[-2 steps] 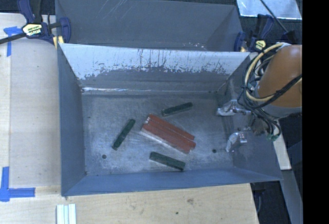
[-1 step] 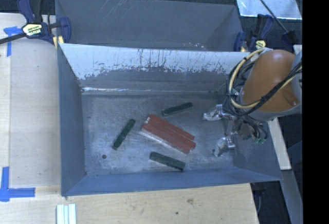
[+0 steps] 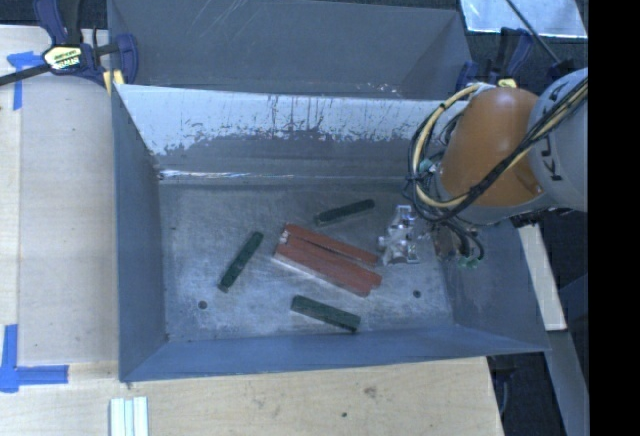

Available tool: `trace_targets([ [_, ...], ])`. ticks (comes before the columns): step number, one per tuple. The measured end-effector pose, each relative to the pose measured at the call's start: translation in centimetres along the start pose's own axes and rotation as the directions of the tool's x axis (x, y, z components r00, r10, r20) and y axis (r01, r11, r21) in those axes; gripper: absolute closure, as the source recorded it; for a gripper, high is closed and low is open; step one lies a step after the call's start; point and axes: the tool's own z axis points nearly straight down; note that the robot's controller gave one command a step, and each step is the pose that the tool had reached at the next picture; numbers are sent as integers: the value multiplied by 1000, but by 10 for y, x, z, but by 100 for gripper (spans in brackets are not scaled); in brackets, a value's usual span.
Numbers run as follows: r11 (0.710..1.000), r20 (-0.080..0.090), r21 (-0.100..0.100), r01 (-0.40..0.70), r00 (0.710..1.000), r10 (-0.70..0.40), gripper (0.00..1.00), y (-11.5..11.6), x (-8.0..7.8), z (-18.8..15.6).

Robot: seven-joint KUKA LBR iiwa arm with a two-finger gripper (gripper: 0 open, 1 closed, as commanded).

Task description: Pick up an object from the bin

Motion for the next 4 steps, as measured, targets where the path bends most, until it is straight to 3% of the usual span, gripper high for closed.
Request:
trace_targets([
  [1, 1000, 0, 0, 0, 1000, 0, 0, 0, 0, 0],
  [3, 1000, -1, 0, 1, 1000, -1, 0, 1, 1, 0],
  [4, 973, -3, -3, 231, 973, -231, 0, 7, 9, 13],
])
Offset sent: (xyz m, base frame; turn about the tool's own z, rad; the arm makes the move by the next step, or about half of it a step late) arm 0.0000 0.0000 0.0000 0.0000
